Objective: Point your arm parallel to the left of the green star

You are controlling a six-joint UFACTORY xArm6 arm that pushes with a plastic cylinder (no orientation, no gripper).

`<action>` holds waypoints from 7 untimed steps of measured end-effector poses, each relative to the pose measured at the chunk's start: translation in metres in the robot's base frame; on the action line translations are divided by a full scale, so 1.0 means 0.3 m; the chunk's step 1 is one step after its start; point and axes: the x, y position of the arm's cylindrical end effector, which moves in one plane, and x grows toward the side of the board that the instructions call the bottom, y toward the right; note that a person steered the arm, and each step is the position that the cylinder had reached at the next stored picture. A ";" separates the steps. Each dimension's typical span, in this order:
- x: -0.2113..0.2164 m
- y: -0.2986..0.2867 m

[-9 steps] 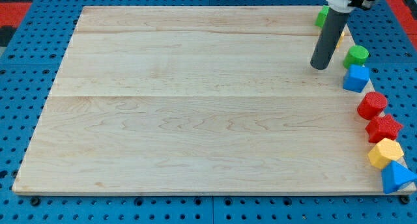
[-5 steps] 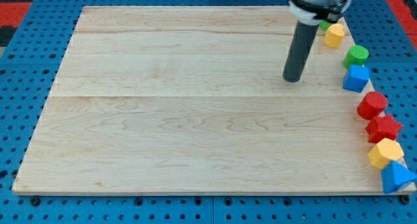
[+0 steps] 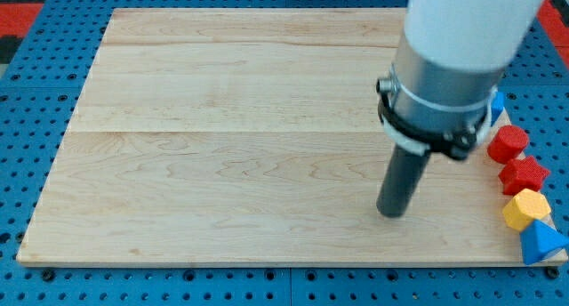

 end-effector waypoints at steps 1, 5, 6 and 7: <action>0.140 0.024; 0.029 0.136; -0.318 0.137; -0.683 0.124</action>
